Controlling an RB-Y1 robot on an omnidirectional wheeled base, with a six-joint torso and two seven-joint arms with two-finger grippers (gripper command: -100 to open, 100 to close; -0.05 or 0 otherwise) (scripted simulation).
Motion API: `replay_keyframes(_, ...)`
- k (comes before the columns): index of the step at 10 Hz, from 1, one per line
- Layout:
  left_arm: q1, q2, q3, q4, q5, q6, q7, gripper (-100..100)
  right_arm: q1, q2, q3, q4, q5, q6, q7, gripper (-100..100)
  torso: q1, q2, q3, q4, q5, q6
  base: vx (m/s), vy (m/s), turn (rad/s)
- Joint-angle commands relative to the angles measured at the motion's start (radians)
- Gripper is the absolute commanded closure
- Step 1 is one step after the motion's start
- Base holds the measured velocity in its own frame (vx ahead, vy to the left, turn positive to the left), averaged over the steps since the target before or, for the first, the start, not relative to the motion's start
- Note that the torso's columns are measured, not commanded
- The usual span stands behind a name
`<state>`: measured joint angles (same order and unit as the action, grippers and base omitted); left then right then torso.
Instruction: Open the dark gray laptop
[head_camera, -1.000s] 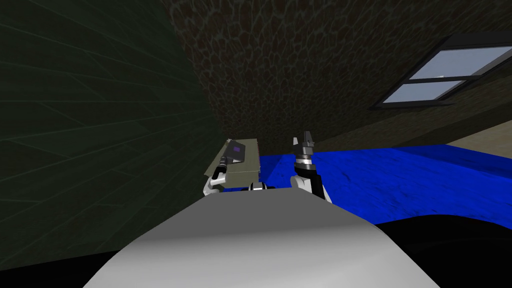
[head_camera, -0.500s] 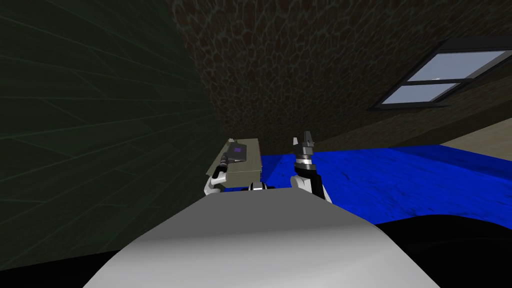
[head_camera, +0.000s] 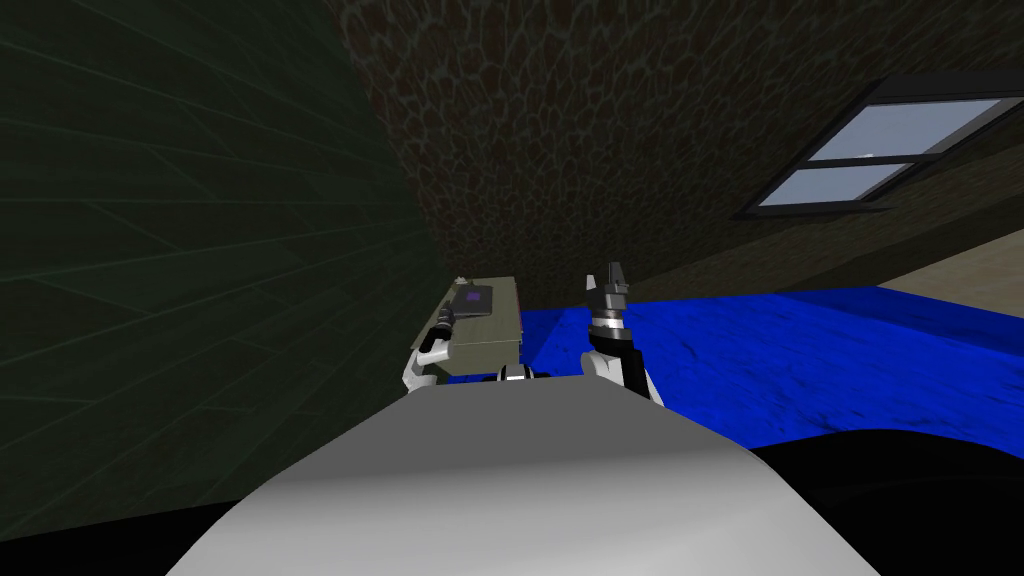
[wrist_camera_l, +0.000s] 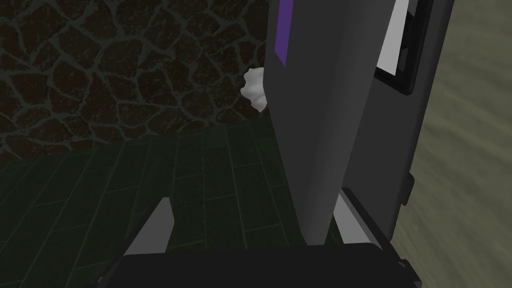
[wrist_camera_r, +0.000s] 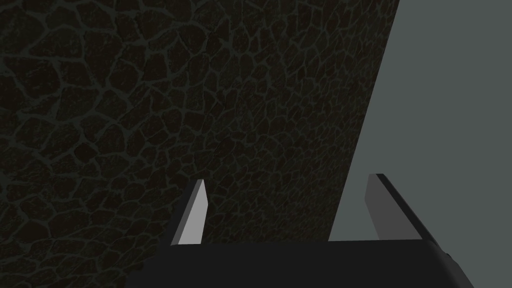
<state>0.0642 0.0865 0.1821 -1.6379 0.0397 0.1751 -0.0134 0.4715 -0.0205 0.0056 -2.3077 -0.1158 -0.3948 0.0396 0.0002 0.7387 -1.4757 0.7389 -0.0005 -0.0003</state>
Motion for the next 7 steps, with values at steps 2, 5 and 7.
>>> replay_keyframes(2, 0.001, 0.003, 0.002, -0.023, 0.002, 0.026, 0.001, 0, 0.000, 0.000, 0.000, 0.000, 0.000, 0.000, 0.000, 0, -0.001, 0.000, 0.000, 0.000, 0.000, 0.000, 0.000, 0.000, 0.000)
replay_keyframes(5, 0.002, 0.002, 0.001, -0.022, 0.002, 0.026, 0.001, 0, 0.000, 0.000, 0.000, 0.000, 0.000, 0.000, 0.000, 0, 0.000, 0.000, 0.000, 0.000, 0.000, 0.000, 0.000, 0.000, 0.000)
replay_keyframes(7, 0.003, 0.002, 0.001, -0.020, 0.002, 0.028, 0.001, 0, 0.000, 0.000, 0.000, 0.000, 0.000, 0.000, 0.000, 0, -0.001, 0.001, 0.000, 0.000, 0.000, 0.000, 0.000, 0.000, 0.000)
